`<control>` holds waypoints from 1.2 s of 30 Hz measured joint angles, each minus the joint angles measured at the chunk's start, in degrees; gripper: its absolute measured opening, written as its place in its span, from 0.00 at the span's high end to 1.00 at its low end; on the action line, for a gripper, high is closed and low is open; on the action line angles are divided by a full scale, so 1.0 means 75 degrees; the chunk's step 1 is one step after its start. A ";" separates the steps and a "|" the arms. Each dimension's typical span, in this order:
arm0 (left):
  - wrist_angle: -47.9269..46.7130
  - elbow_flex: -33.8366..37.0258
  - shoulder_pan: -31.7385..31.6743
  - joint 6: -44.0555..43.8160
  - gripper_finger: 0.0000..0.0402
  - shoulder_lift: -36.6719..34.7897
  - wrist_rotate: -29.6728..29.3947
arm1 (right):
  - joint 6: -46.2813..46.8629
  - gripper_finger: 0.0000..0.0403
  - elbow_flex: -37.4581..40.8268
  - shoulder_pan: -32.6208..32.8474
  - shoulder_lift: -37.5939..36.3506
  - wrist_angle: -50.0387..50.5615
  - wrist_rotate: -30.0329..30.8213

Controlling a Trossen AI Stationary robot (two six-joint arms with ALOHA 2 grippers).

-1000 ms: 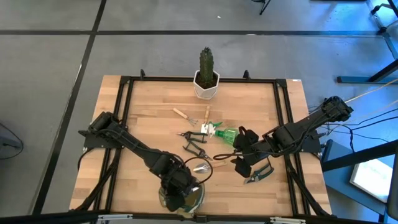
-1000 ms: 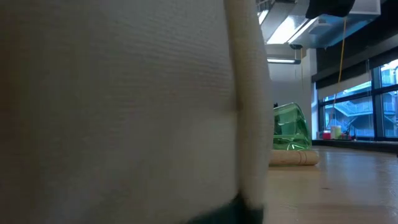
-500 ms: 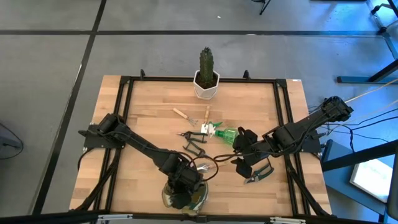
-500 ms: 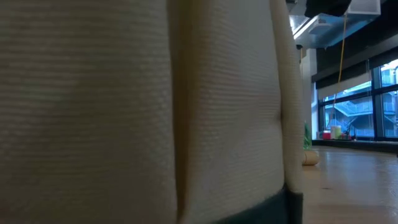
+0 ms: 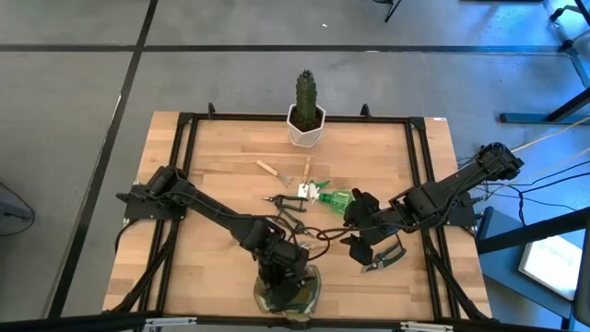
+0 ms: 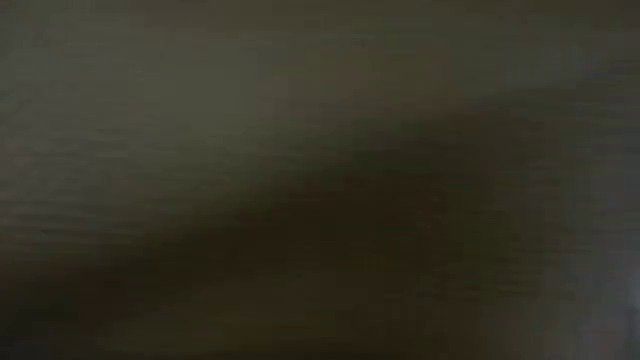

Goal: Pick & Place Garden tools in Gardening bag
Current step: Put the shear scissors into the gardening bag, then adjust the gardening bag

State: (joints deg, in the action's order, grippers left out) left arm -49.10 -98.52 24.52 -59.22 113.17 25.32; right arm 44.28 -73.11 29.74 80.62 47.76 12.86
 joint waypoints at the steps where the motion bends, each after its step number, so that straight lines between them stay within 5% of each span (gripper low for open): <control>1: 0.0079 0.0000 -0.0022 -0.0093 0.90 -0.0004 -0.0003 | -0.0023 0.41 0.0000 0.0000 0.0000 -0.0032 0.0000; 20: 0.0117 0.0000 -0.0183 -0.0724 0.90 -0.0010 -0.0434 | -0.0132 0.41 0.0001 0.0050 0.0000 -0.0064 -0.0003; 29: -0.0021 0.0000 -0.0190 -0.0802 0.71 -0.0012 -0.0480 | -0.0225 0.41 0.0001 0.0050 0.0003 -0.0064 0.0000; 36: -0.0163 0.0000 -0.0184 -0.0508 0.86 -0.0015 -0.0495 | -0.0225 0.41 0.0001 0.0050 0.0003 -0.0063 0.0000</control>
State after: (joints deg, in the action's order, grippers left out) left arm -50.33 -98.52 23.14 -63.03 113.06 21.61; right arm 42.59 -73.10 30.11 80.64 47.29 12.86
